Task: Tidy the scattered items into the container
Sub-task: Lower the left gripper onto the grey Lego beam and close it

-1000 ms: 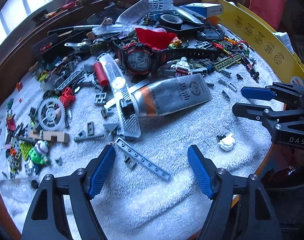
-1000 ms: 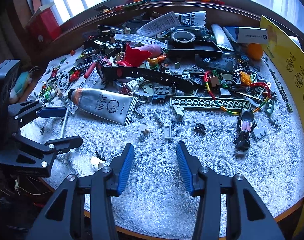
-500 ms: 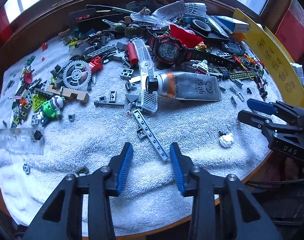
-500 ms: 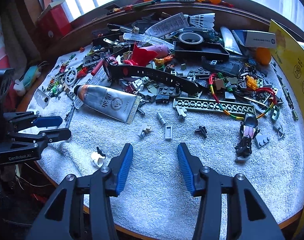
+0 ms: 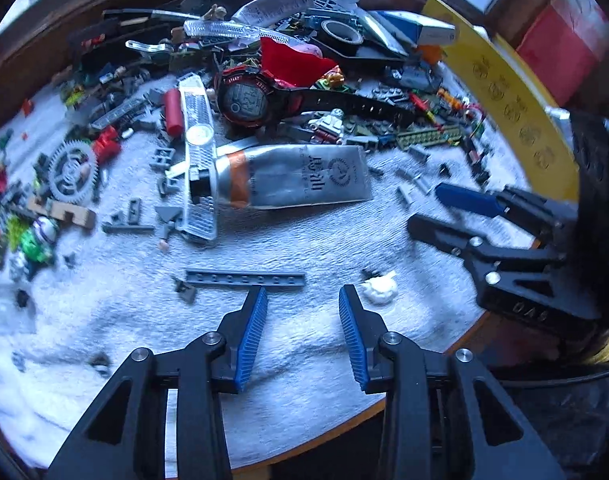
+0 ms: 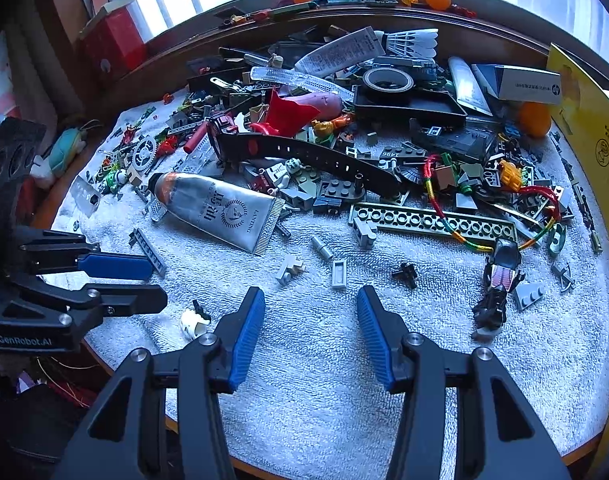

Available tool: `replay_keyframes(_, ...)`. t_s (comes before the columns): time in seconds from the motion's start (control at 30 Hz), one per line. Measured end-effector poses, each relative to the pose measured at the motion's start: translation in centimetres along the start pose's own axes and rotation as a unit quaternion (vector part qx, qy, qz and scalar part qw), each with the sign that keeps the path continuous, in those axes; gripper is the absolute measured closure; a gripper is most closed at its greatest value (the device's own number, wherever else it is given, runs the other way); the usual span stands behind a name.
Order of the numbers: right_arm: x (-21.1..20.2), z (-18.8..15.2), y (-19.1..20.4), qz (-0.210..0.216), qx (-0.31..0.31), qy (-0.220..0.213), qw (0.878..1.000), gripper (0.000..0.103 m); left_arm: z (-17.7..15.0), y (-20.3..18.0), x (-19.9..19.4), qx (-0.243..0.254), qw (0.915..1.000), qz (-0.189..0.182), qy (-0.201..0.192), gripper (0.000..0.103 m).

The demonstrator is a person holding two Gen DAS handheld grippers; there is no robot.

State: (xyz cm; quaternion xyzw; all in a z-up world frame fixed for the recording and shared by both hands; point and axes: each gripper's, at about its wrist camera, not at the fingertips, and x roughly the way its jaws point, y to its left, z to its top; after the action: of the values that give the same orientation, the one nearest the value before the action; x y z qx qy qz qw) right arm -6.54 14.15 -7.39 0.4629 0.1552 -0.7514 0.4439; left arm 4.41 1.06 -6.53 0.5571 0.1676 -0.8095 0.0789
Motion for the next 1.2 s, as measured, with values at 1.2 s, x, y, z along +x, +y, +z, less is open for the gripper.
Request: replay_keyframes(1.2, 0.2, 0.0, 0.3, -0.002, 0.037, -0.016, 0.999, 0.042, 1.1, 1.9, 1.5, 0.140, 0.9891, 0.043, -0.006, 0.024)
